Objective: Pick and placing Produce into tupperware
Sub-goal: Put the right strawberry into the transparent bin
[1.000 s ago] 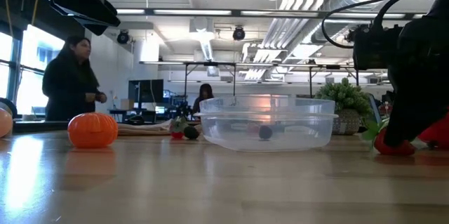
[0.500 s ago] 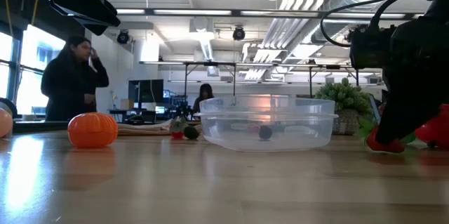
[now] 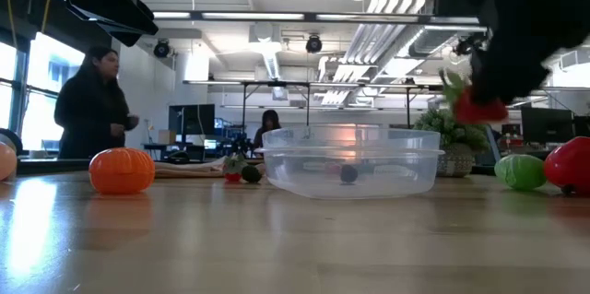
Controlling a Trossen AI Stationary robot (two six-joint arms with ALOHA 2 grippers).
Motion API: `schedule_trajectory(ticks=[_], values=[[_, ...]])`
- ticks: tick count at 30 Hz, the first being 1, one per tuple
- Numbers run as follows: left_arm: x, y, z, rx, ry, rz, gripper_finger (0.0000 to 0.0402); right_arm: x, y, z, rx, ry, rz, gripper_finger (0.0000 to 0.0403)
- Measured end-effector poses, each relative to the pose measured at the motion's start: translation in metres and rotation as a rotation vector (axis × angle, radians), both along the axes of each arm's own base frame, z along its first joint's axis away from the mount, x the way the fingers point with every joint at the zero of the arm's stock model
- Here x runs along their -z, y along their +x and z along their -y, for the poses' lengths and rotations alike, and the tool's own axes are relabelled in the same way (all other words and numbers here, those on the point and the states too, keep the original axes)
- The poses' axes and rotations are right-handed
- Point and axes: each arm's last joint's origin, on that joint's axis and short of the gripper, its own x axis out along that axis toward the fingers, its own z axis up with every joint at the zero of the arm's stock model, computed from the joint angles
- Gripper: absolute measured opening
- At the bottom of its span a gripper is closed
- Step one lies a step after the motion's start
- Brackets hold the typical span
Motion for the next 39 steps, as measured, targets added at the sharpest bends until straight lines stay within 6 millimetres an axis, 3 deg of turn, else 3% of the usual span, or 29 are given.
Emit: schedule_trajectory(ticks=[9, 14, 19, 25, 30, 39], values=[[0.000, 0.000, 0.000, 0.000, 0.000, 0.000, 0.0001, -0.086, 0.033, 0.009, -0.075, -0.375, 0.150, 0.0130], [0.000, 0.000, 0.000, 0.000, 0.000, 0.000, 0.0001, -0.103, 0.049, 0.037, -0.107, -0.472, 0.164, 0.0130], [0.000, 0.000, 0.000, 0.000, 0.000, 0.000, 0.0001, -0.076, 0.062, 0.078, -0.102, -0.409, 0.102, 0.0130], [0.000, 0.000, 0.000, 0.000, 0.000, 0.001, 0.0001, -0.023, 0.077, 0.111, -0.135, -0.273, 0.024, 0.0130], [0.000, 0.000, 0.000, 0.000, 0.000, 0.001, 0.0001, 0.009, 0.086, 0.121, -0.158, -0.220, -0.051, 0.0130], [0.000, 0.000, 0.000, 0.000, 0.000, 0.000, 0.0001, 0.038, 0.093, 0.120, -0.188, -0.182, -0.126, 0.0130]])
